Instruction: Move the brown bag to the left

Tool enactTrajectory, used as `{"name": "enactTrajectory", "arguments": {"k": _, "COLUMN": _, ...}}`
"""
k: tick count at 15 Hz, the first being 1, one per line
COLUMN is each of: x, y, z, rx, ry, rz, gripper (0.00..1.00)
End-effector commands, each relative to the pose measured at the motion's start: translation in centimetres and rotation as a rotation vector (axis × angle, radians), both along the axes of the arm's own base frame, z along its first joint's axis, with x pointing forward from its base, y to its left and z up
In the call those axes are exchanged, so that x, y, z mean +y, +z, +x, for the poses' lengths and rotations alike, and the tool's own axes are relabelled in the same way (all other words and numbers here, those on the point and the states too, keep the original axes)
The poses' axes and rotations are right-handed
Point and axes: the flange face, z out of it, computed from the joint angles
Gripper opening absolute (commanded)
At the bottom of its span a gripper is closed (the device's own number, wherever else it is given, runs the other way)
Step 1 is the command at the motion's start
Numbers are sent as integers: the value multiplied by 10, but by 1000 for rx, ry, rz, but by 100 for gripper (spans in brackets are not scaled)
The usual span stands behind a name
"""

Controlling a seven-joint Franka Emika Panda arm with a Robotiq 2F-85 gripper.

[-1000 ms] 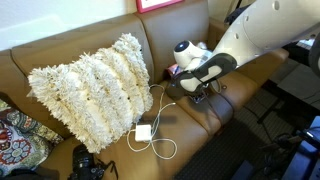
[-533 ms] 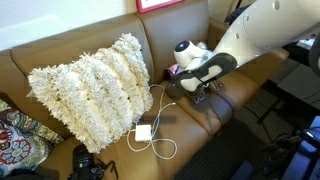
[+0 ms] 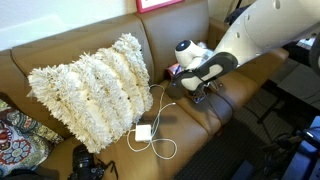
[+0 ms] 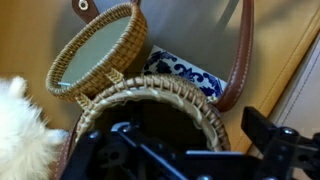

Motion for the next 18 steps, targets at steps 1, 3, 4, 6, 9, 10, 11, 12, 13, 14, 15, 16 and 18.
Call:
{"name": "enactTrajectory", "arguments": {"k": 1, "x": -7, "y": 6, "z": -2, "rx": 2, "ry": 0, "rz": -3, "gripper": 100}}
{"name": "enactTrajectory", "arguments": {"k": 3, "x": -2, "y": 1, "z": 0, "rx": -1, "ry": -1, "rz": -4, "gripper": 100}}
{"name": "enactTrajectory", "arguments": {"k": 4, "x": -3, "y": 1, "z": 0, "rx": -1, "ry": -1, "rz": -5, "gripper": 100}}
{"name": "enactTrajectory", "arguments": {"k": 6, "x": -3, "y": 1, "z": 1, "rx": -2, "ry": -1, "rz": -5, "gripper": 100}}
{"name": "enactTrajectory", "arguments": {"k": 9, "x": -3, "y": 1, "z": 1, "rx": -2, "ry": -1, "rz": -5, "gripper": 100}}
{"name": "enactTrajectory", "arguments": {"k": 10, "x": -3, "y": 1, "z": 1, "rx": -2, "ry": -1, "rz": -5, "gripper": 100}}
{"name": "enactTrajectory", "arguments": {"k": 11, "x": -3, "y": 1, "z": 1, "rx": -2, "ry": -1, "rz": -5, "gripper": 100}}
{"name": "enactTrajectory", "arguments": {"k": 12, "x": -3, "y": 1, "z": 1, "rx": -2, "ry": -1, "rz": -5, "gripper": 100}}
{"name": "enactTrajectory", "arguments": {"k": 13, "x": -3, "y": 1, "z": 1, "rx": -2, "ry": -1, "rz": -5, "gripper": 100}}
{"name": "enactTrajectory", "arguments": {"k": 14, "x": -3, "y": 1, "z": 1, "rx": -2, "ry": -1, "rz": -5, "gripper": 100}}
{"name": "enactTrajectory", "arguments": {"k": 15, "x": -3, "y": 1, "z": 1, "rx": -2, "ry": -1, "rz": -5, "gripper": 100}}
{"name": "enactTrajectory", "arguments": {"k": 16, "x": -3, "y": 1, "z": 1, "rx": -2, "ry": -1, "rz": -5, "gripper": 100}}
{"name": "enactTrajectory", "arguments": {"k": 18, "x": -3, "y": 1, "z": 1, "rx": -2, "ry": -1, "rz": -5, "gripper": 100}}
